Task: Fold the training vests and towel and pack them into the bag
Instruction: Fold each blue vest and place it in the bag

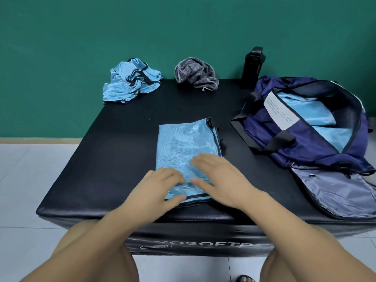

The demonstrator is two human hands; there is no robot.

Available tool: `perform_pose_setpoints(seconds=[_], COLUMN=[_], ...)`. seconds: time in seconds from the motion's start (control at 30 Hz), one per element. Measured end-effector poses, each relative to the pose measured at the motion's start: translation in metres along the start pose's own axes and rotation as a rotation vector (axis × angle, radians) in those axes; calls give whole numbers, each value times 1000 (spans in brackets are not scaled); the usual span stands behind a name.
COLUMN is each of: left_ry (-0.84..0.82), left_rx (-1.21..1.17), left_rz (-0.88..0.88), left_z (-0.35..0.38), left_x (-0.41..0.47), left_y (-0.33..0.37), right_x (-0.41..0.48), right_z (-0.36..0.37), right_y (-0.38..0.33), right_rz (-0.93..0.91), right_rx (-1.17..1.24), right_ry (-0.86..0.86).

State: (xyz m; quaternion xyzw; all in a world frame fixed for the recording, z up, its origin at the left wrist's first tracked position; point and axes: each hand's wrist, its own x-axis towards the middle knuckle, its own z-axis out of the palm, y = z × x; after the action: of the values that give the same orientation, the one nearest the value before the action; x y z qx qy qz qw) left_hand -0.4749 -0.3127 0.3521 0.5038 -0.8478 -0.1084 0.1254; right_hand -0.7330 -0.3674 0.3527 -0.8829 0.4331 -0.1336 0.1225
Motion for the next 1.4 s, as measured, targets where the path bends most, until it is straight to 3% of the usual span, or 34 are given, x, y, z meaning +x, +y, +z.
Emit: perform_pose_setpoints(seconds=[0.1,0.33,0.5,0.93,1.2,1.3,1.4], left_ry=[-12,-81,-31,47,64,127,244], left_rx=[2,153,203,-28,171,106,-152], left_rz=[88,19,-8,-135,-138,-234,-336], left_z=[-1,0,1,-10,-5,-14,-24], left_x=[-1,2,6,9,13,12,7], left_y=[5,8,10,17,10,7,5], right_x=[-4,-1,0,3,5,4,2], right_z=[4,7,8,14,3,-3,-12], right_y=[-11,-17,-20,-23,-27,-22,-14], right_rz=[-76,-102,-105,-94,-29,8,62], right_rx=[17,5,-1,-116,-68,-92,-132], right_ry=[-40,-88,-86,-29,-1,18,17])
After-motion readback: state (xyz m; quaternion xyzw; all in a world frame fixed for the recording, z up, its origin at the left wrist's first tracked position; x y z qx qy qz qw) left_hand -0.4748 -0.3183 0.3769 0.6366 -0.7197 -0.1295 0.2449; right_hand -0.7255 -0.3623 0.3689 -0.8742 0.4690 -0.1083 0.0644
